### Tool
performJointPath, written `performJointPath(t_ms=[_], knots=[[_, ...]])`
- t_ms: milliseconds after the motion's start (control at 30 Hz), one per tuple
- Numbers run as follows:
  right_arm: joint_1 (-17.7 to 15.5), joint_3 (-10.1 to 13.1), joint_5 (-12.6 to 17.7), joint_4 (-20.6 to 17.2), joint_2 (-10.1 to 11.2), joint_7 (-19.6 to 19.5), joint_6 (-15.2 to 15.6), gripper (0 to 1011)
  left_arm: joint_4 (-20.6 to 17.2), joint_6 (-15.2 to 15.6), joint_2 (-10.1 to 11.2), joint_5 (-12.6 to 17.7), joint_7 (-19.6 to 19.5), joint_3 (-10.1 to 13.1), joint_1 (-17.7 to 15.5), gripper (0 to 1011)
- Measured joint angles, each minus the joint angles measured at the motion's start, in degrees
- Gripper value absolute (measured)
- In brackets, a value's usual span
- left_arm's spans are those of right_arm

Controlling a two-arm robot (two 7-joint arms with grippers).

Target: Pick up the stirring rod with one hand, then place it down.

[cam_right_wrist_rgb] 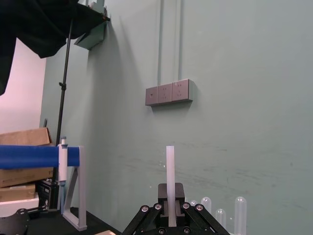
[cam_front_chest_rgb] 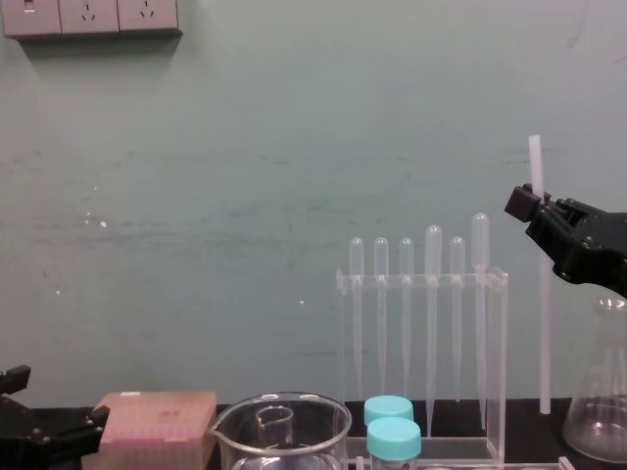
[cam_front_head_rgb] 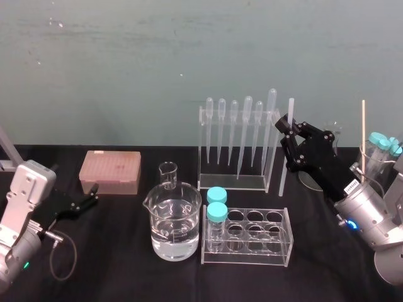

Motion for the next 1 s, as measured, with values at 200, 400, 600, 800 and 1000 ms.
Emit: performJointPath(t_ms=[200, 400, 600, 800, 1000], knots=[[0.0, 0.0, 0.0, 0.0, 0.0, 0.0, 0.0, 72, 0.0, 0.0, 0.0, 0.0, 0.0, 0.0, 0.0, 1000], [0.0, 0.0, 0.0, 0.0, 0.0, 0.0, 0.0, 72, 0.0, 0.0, 0.0, 0.0, 0.0, 0.0, 0.0, 1000], [0.0, 0.0, 0.0, 0.0, 0.0, 0.0, 0.0, 72, 0.0, 0.0, 0.0, 0.0, 0.0, 0.0, 0.0, 1000], [0.0, 0.0, 0.0, 0.0, 0.0, 0.0, 0.0, 72, 0.0, 0.0, 0.0, 0.0, 0.0, 0.0, 0.0, 1000], [0.0, 0.0, 0.0, 0.0, 0.0, 0.0, 0.0, 72, 0.0, 0.0, 0.0, 0.0, 0.0, 0.0, 0.0, 1000]])
